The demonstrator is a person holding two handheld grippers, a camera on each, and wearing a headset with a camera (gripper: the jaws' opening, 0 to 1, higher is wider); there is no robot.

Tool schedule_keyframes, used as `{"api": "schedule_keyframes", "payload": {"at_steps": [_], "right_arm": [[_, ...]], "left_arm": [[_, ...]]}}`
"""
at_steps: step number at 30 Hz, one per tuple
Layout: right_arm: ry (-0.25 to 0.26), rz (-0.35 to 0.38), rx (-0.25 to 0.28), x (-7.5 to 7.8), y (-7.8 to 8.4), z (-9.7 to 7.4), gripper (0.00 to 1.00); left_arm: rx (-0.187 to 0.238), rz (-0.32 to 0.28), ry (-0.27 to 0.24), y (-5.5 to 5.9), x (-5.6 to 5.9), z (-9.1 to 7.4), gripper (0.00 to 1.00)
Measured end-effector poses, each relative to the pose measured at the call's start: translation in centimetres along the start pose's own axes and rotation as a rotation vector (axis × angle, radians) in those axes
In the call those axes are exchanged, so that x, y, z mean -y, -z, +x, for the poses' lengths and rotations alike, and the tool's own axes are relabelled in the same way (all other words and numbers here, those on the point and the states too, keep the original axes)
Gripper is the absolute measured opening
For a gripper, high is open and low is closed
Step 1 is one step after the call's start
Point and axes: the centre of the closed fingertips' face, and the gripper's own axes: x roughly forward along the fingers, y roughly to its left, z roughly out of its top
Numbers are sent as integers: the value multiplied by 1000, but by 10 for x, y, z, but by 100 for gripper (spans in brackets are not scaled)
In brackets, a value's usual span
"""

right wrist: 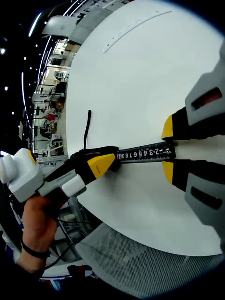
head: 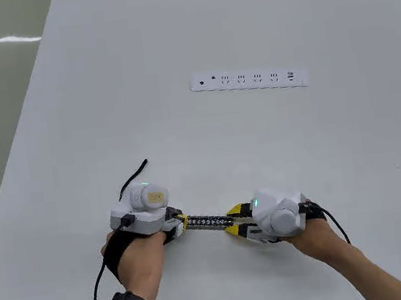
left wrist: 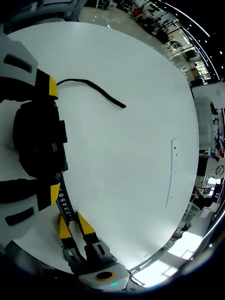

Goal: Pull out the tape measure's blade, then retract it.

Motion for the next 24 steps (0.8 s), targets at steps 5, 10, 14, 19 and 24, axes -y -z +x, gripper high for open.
{"api": "schedule_keyframes", "payload": {"at_steps": [5, 10, 14, 19, 24], "right_arm": [[-4, -2, 5, 0, -3, 4, 14], [-6, -4, 9, -1, -5, 7, 14], [-10, -11, 14, -1, -8, 10, 14], [-19, -11, 27, -3, -13, 15, 14], [-27, -13, 31, -4, -18, 22, 14]], "left_arm": [[3, 2, -5, 0, -1, 0, 64], [4, 2, -5, 0, -1, 0, 64], [4, -1, -5, 0, -1, 0, 64], [6, -3, -7, 1, -1, 0, 64], [9, -3, -8, 0, -1, 0, 64]]}}
